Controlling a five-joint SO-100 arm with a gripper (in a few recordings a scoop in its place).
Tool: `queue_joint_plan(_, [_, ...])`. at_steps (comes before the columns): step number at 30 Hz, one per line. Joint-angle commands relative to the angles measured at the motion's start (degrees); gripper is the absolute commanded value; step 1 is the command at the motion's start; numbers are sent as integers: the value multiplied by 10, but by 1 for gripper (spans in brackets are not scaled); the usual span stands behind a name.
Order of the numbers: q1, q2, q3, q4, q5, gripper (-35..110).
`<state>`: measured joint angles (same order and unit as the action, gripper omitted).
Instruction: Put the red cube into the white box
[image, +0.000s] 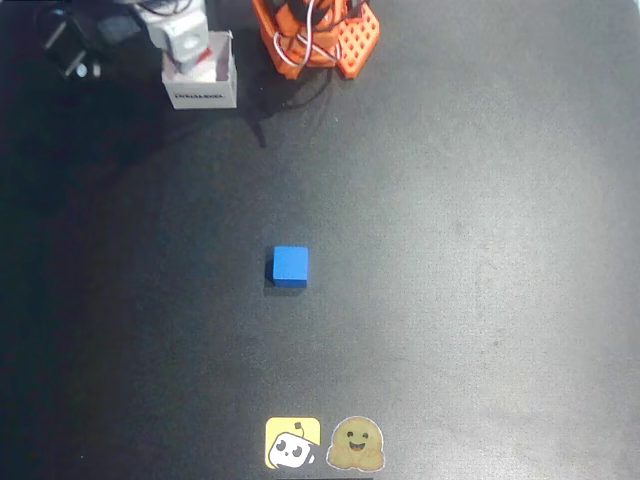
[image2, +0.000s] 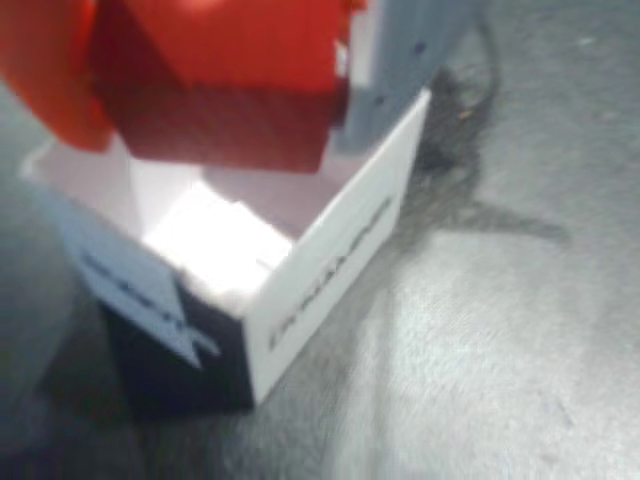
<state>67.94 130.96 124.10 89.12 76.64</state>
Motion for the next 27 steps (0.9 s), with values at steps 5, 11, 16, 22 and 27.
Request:
queue_joint_plan(5, [6,11,2,-5,-4,24])
queue_joint_plan(11, [-17,12,-8,-21,-21,0])
queue_joint_plan(16, [-155,8,-24,-85,-34,0])
queue_joint_plan(22, [-422,-5,-33,-192,-21,0])
queue_joint_plan(27, [-565,-47,-40,-248,23,0])
